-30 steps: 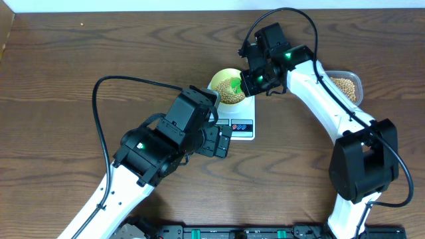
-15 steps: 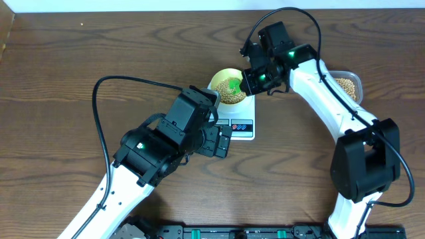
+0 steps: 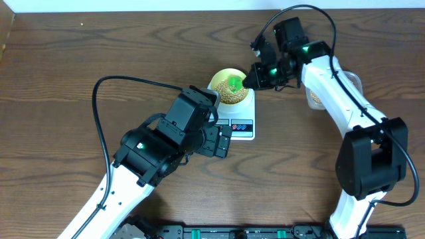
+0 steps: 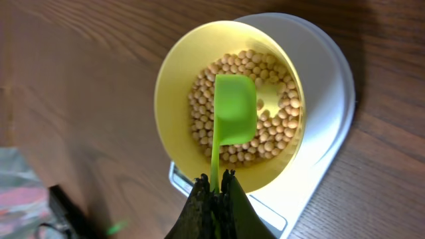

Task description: Scoop item into bowl and weigh 50g on scale

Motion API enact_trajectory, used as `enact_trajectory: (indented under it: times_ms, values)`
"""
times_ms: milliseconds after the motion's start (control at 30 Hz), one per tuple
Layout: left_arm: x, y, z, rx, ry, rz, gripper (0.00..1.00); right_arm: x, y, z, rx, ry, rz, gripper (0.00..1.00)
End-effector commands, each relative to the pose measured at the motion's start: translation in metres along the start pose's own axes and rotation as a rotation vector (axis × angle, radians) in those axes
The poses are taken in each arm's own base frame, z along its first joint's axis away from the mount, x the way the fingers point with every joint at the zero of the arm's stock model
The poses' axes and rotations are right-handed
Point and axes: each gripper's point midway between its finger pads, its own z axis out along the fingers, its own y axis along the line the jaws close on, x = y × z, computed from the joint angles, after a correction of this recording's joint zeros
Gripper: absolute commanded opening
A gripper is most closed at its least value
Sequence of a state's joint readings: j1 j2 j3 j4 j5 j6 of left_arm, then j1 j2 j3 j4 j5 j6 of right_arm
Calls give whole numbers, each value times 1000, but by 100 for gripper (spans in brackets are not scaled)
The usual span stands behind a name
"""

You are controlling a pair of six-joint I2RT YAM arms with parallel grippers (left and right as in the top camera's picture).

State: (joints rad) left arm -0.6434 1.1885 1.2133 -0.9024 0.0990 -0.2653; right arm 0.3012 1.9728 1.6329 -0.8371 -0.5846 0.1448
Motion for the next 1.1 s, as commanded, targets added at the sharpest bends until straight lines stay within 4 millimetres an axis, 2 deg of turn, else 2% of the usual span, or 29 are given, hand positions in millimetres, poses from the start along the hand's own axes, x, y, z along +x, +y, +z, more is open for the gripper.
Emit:
enact_trajectory:
  times_ms: [0, 267, 533, 867, 1067]
  values:
    - [-5, 0, -3, -2, -13, -1, 98, -1, 10, -6, -120, 6, 51, 1]
    - [-5, 0, -3, -2, -13, -1, 98, -9, 23, -31, -168, -43, 39, 1]
    - [-5, 0, -3, -2, -13, -1, 98, -10, 33, -44, -176, -63, 23, 1]
    - [-5, 0, -3, -2, -13, -1, 98, -8, 32, -52, -204, -59, 46, 1]
    - [-5, 0, -3, -2, -13, -1, 98, -16, 24, -81, -276, -107, 87, 1]
